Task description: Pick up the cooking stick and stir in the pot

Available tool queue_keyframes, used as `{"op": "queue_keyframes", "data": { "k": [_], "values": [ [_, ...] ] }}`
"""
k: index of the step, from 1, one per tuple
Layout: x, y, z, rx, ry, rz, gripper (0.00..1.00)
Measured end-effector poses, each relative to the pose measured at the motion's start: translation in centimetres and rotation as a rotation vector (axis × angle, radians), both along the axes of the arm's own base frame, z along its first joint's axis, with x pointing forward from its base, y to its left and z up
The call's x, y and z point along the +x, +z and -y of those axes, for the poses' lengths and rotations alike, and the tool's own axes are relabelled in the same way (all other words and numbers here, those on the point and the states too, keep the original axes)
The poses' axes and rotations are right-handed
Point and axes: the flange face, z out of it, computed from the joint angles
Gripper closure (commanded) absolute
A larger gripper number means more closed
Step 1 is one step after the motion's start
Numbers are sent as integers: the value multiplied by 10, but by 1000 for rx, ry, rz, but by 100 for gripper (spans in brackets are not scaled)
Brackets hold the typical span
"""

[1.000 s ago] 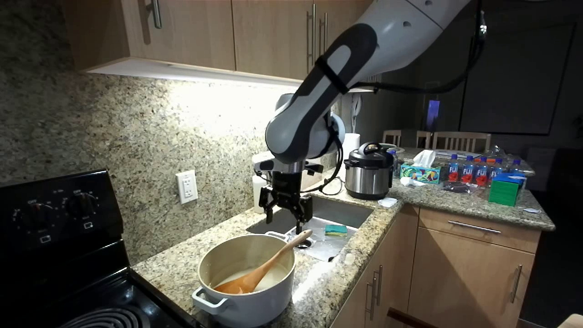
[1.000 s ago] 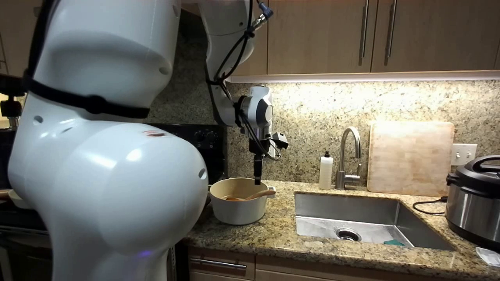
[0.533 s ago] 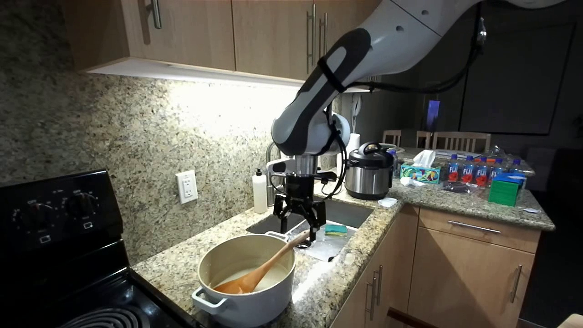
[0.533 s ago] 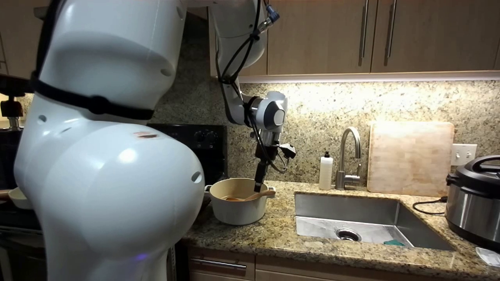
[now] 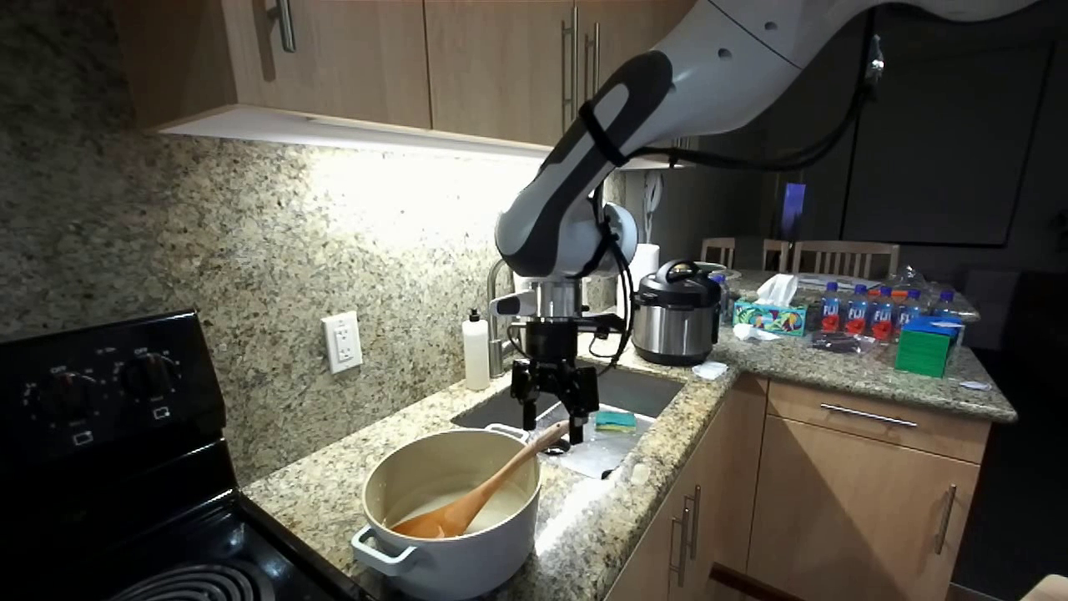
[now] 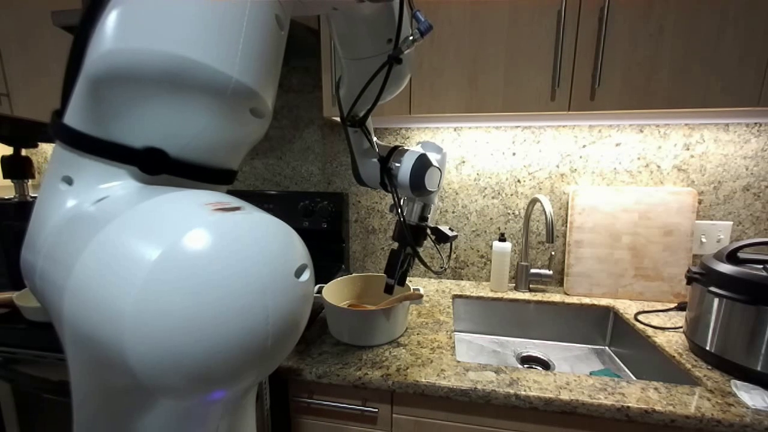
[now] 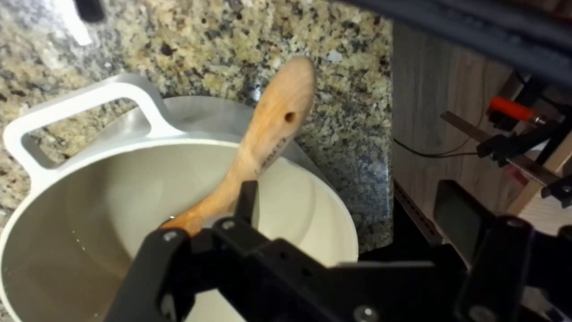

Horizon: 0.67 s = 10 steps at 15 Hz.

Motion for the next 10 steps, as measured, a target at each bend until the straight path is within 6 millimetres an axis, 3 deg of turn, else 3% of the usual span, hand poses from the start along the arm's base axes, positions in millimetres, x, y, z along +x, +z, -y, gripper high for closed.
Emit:
{"op": "queue_keyframes", "data": {
  "k": [4, 10],
  "values": [
    [2, -6, 10, -6, -198, -48, 0],
    [18, 4, 23, -17, -371, 3, 0]
  ]
}}
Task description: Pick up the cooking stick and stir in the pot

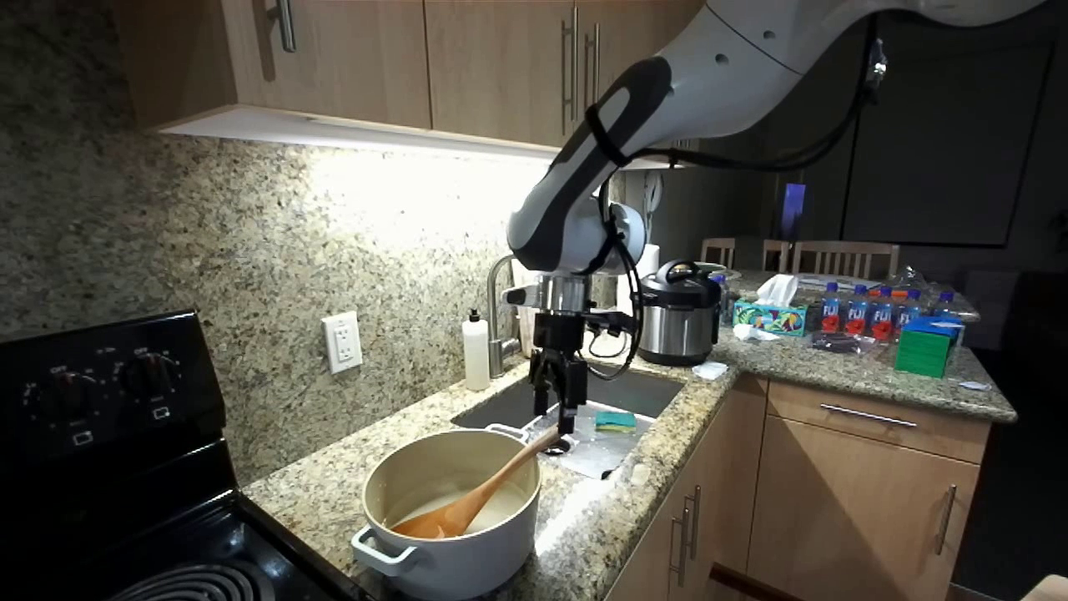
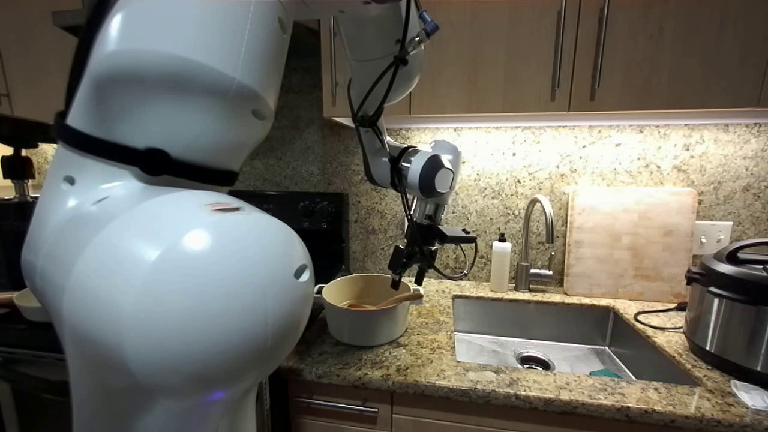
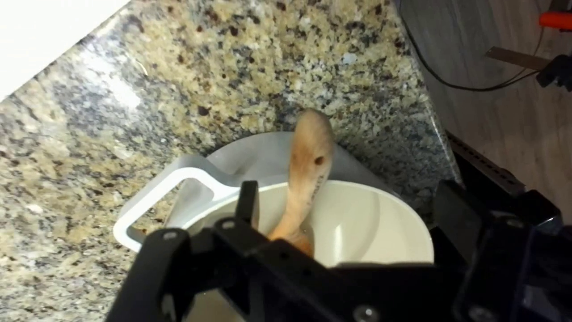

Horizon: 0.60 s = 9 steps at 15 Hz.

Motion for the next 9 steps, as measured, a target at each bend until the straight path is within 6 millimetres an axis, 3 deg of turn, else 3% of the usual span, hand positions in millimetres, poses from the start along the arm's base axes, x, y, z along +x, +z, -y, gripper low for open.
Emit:
{"op": "queue_keyframes", "data": {
  "k": [5, 9],
  "values": [
    [11, 4, 4, -34, -11, 46, 0],
    [20, -3, -1, -53, 23, 46, 0]
  ]
}}
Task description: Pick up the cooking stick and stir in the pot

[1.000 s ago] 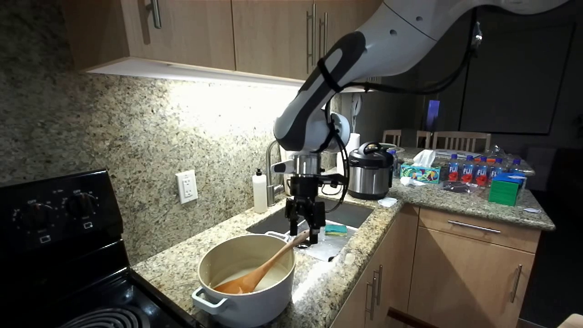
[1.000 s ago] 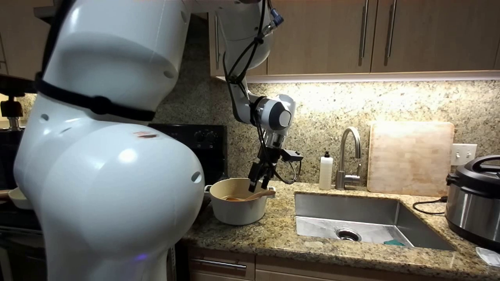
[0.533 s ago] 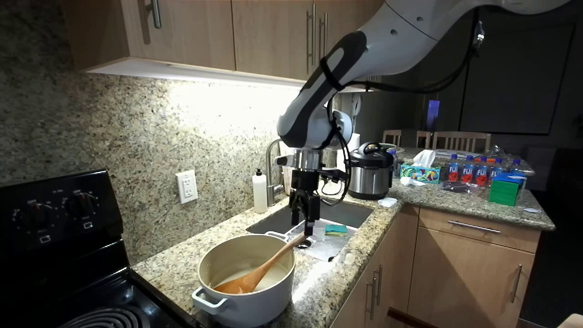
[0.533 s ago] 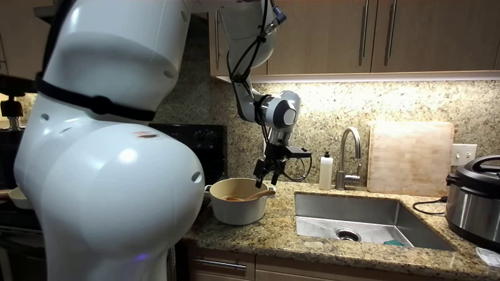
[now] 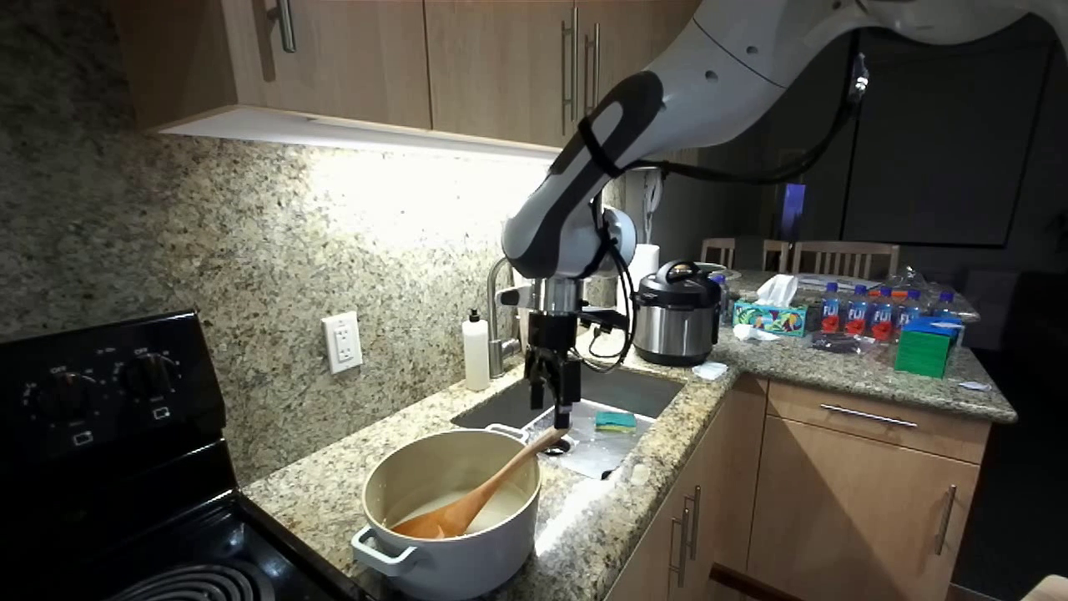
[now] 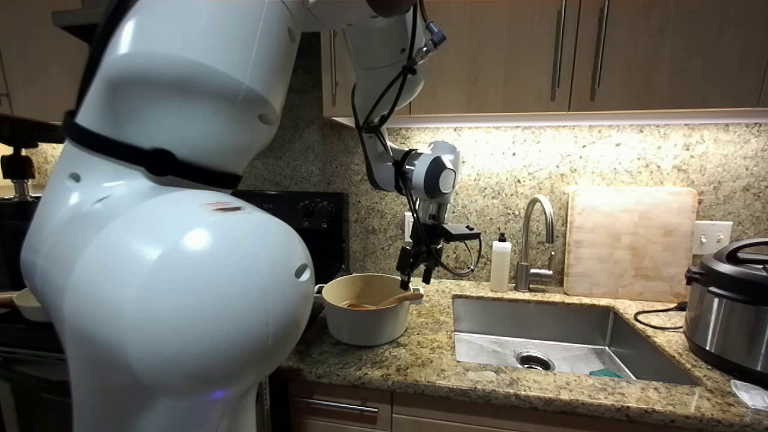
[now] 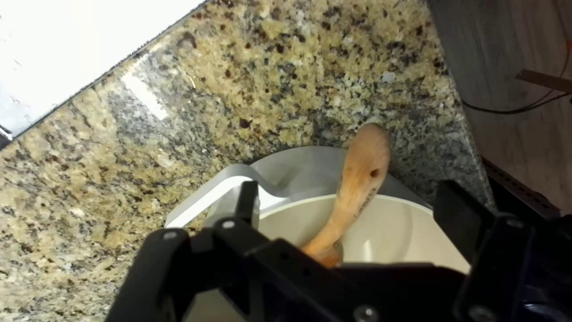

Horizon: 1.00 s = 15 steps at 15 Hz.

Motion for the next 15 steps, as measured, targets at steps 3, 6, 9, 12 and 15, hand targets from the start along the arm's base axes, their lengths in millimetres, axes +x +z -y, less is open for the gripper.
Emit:
{"op": "queue_keyframes", "data": {
  "k": [3, 6, 9, 12, 15],
  "values": [
    [5, -13, -7, -1, 18, -23, 0],
    [9, -25, -8, -2, 22, -40, 26],
    [9, -34, -6, -3, 19, -61, 37],
    [9, -37, -5, -4, 18, -70, 58],
    [9, -36, -7, -4, 23, -67, 77]
  ]
}}
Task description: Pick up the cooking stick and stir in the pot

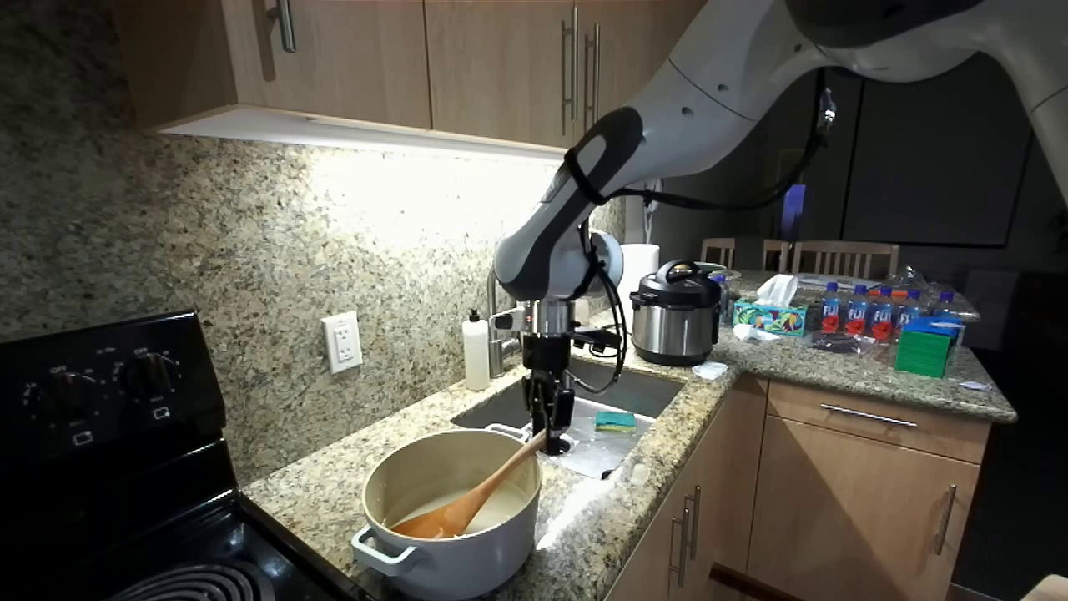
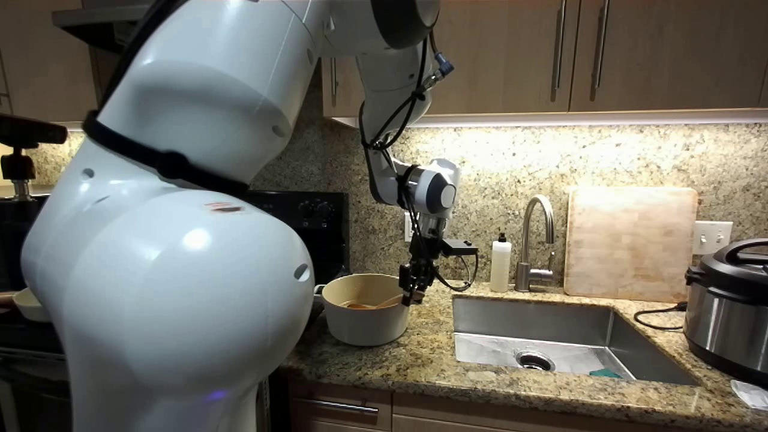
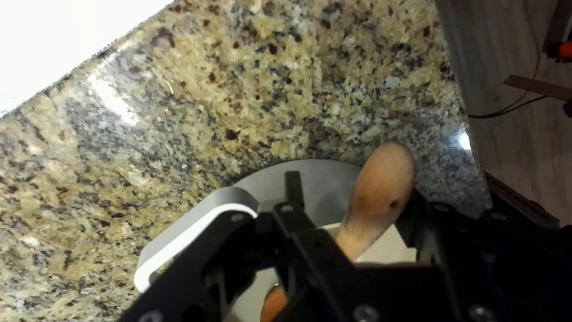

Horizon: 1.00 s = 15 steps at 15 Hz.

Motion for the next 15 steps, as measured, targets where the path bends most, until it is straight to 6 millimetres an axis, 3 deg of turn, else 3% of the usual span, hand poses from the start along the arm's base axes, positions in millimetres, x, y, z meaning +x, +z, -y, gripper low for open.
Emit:
{"op": "queue_keyframes", "data": {
  "k": [3, 5, 9, 10, 15],
  "values": [
    [0, 1, -2, -4, 10, 3, 95],
    [0, 1, -3, -6, 13, 5, 92],
    [0, 9, -4, -22, 36, 21, 96],
    [-1, 13, -5, -30, 48, 30, 100],
    [-3, 42, -14, -76, 119, 91, 96]
  ]
}}
